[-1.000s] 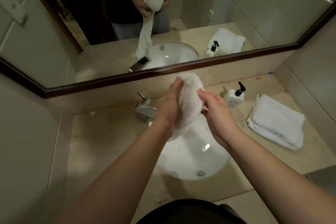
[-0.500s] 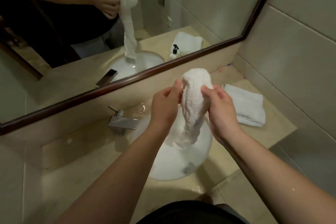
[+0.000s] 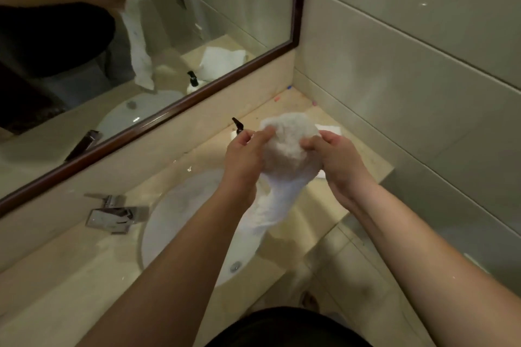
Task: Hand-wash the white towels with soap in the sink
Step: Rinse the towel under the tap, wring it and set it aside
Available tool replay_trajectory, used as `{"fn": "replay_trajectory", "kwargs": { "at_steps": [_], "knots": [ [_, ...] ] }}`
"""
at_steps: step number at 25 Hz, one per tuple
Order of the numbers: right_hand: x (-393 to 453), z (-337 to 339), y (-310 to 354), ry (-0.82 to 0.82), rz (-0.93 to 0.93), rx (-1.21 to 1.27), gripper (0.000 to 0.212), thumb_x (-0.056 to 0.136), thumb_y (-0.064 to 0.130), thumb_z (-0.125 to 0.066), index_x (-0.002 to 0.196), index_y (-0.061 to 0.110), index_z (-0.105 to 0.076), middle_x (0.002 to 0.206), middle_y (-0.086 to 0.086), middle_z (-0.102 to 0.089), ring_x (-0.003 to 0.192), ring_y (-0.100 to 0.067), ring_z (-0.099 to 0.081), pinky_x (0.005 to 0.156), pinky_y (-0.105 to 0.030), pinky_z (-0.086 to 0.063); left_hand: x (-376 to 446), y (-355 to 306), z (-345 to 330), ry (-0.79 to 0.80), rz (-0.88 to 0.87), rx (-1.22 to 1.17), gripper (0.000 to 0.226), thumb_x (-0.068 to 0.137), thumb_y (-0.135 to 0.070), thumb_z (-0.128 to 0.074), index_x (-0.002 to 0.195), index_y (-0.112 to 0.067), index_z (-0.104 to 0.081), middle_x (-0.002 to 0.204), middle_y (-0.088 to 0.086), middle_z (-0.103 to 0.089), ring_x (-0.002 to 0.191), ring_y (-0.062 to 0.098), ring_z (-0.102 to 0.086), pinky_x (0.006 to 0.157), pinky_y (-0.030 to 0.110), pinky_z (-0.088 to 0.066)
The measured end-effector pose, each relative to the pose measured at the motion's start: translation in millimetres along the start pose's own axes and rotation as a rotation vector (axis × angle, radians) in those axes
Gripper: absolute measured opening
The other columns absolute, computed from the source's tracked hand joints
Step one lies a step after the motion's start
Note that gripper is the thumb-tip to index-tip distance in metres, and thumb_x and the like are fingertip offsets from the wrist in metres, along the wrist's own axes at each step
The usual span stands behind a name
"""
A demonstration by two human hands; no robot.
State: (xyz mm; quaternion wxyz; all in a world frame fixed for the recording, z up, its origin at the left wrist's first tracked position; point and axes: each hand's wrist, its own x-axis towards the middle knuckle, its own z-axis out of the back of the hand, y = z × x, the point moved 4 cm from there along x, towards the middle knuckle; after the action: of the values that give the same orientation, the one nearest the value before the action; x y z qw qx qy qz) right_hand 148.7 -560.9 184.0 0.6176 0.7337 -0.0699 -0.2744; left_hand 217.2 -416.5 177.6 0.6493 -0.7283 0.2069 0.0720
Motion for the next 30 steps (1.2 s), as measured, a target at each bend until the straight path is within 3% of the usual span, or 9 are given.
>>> {"fn": "replay_trajectory", "kwargs": {
  "at_steps": [5,8,11,13,15,17,19,25,30],
  "knots": [
    [14,70,1,-0.149,0.063,-0.117,0.003,0.084,0.014,-0.07,0.087,0.014,-0.067,0.085,-0.003,-0.07,0.079,-0.017,-0.065,0.069,-0.029,-0.054,7,27,-44,-0.044,0.084,-0.059,0.03,0.09,-0.029,-0.071,0.103,-0.003,-0.066,0.099,0.01,-0.07,0.102,0.029,-0.067,0.09,0.043,-0.051],
    [16,94,5,-0.147,0.094,-0.171,0.008,0.084,0.012,-0.072,0.082,0.016,-0.065,0.076,0.002,-0.067,0.067,-0.009,-0.061,0.057,-0.021,-0.05,6,42,-63,0.075,0.252,-0.203,0.051,0.096,-0.046,-0.057,0.121,-0.003,-0.065,0.117,0.01,-0.072,0.111,0.026,-0.068,0.097,0.042,-0.054],
    [19,103,8,-0.112,0.067,-0.13,0.01,0.084,0.008,-0.071,0.083,0.017,-0.066,0.077,0.004,-0.071,0.072,-0.01,-0.066,0.063,-0.023,-0.054,8,51,-76,0.161,0.339,-0.224,0.05,0.103,-0.046,-0.043,0.126,-0.006,-0.063,0.12,0.011,-0.071,0.115,0.026,-0.066,0.101,0.043,-0.05],
    [24,104,6,-0.066,0.02,-0.036,0.006,0.088,0.015,-0.069,0.083,0.017,-0.066,0.082,0.001,-0.072,0.079,-0.017,-0.068,0.073,-0.033,-0.055,12,56,-80,0.179,0.336,-0.178,0.037,0.102,-0.036,-0.049,0.115,-0.006,-0.066,0.117,0.011,-0.072,0.114,0.026,-0.066,0.103,0.043,-0.049],
    [31,106,-7,-0.058,-0.091,0.142,0.025,0.096,0.034,-0.06,0.08,0.015,-0.064,0.082,-0.002,-0.071,0.075,-0.018,-0.067,0.071,-0.034,-0.054,24,61,-78,0.141,0.275,-0.125,0.017,0.095,-0.027,-0.063,0.09,-0.011,-0.065,0.105,0.013,-0.073,0.107,0.029,-0.065,0.096,0.043,-0.048],
    [41,109,-33,-0.098,-0.223,0.278,0.035,0.099,0.04,-0.054,0.083,0.01,-0.065,0.091,-0.01,-0.072,0.078,-0.022,-0.067,0.073,-0.038,-0.055,36,69,-73,0.092,0.237,-0.059,0.029,0.086,-0.015,-0.073,0.066,-0.019,-0.053,0.078,0.008,-0.061,0.089,0.027,-0.056,0.081,0.04,-0.041],
    [47,109,-65,-0.13,-0.323,0.323,0.029,0.097,0.029,-0.06,0.101,0.002,-0.068,0.111,-0.02,-0.071,0.089,-0.028,-0.069,0.086,-0.041,-0.055,43,85,-70,0.08,0.251,0.013,0.04,0.082,-0.006,-0.075,0.062,-0.02,-0.045,0.067,0.002,-0.051,0.075,0.023,-0.05,0.072,0.036,-0.037],
    [50,100,-138,-0.176,-0.519,0.325,0.028,0.09,0.007,-0.067,0.113,-0.009,-0.064,0.105,-0.019,-0.069,0.086,-0.027,-0.068,0.073,-0.032,-0.058,55,147,-50,0.031,0.295,0.266,0.038,0.074,0.003,-0.082,0.091,-0.013,-0.052,0.088,0.009,-0.063,0.083,0.022,-0.061,0.081,0.038,-0.053],
    [40,89,-200,-0.125,-0.742,0.232,0.005,0.091,0.003,-0.059,0.09,0.001,-0.063,0.084,-0.011,-0.063,0.073,-0.021,-0.061,0.063,-0.03,-0.053,45,210,-17,0.081,0.726,0.042,0.036,0.102,-0.032,-0.053,0.122,-0.002,-0.061,0.11,0.014,-0.066,0.093,0.026,-0.063,0.073,0.036,-0.053]
  ]
}}
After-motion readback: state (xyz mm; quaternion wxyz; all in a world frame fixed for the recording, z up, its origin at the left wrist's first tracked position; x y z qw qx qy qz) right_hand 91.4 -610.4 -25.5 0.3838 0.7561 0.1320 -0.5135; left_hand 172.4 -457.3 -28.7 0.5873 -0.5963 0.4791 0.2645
